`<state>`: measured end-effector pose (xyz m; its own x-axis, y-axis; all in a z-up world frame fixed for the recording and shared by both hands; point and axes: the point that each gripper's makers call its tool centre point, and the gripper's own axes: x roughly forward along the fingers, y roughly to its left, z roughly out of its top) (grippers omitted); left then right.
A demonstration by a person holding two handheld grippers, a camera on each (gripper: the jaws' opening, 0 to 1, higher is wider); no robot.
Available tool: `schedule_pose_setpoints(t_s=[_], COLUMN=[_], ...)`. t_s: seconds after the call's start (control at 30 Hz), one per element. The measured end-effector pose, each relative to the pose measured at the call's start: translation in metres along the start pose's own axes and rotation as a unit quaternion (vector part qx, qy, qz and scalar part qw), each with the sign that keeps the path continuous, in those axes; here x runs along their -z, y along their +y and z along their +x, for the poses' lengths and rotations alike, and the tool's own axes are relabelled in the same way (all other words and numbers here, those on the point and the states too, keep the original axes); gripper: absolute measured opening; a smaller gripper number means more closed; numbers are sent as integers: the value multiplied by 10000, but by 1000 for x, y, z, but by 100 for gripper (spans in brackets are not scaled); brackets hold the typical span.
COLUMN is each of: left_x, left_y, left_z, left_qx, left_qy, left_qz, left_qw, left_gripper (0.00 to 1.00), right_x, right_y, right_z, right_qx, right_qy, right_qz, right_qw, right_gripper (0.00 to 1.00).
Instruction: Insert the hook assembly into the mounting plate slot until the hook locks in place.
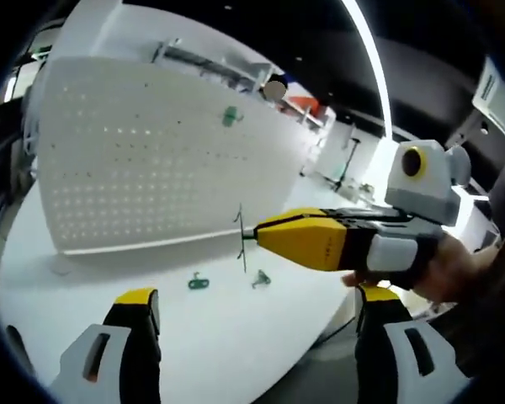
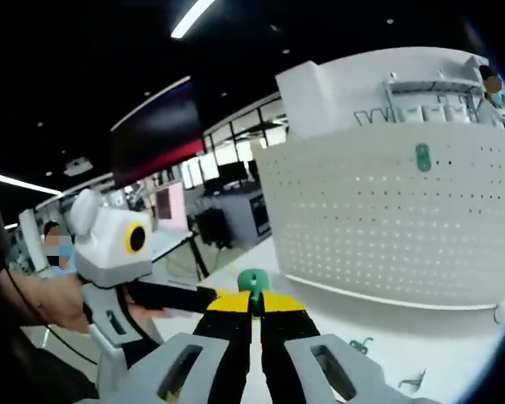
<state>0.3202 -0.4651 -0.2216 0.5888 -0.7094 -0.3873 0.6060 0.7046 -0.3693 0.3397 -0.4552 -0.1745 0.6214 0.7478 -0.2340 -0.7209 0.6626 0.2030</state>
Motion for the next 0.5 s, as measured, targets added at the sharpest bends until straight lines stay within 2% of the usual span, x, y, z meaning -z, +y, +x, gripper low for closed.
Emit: schedule_pose_setpoints(t_s=[0.2,0.4,0.5], left_x=[0,-7,-14], left_y=[-8,-4,0], left_z=[-2,-9,-14], left_qx=[98,57,-23], left_qy=[15,-43,-168], left_qz=[131,194,157], left_qw=[9999,9998,9997], left_gripper=[100,100,100], right_x=[3,2,1], right_y=[0,-1,-4], right_z=[-1,0,0], right_qx=[-23,-9,24], right_qy=[57,45,38], right_qz=[73,0,-86], right_qw=[10000,10000,10000], right_gripper=[0,0,0])
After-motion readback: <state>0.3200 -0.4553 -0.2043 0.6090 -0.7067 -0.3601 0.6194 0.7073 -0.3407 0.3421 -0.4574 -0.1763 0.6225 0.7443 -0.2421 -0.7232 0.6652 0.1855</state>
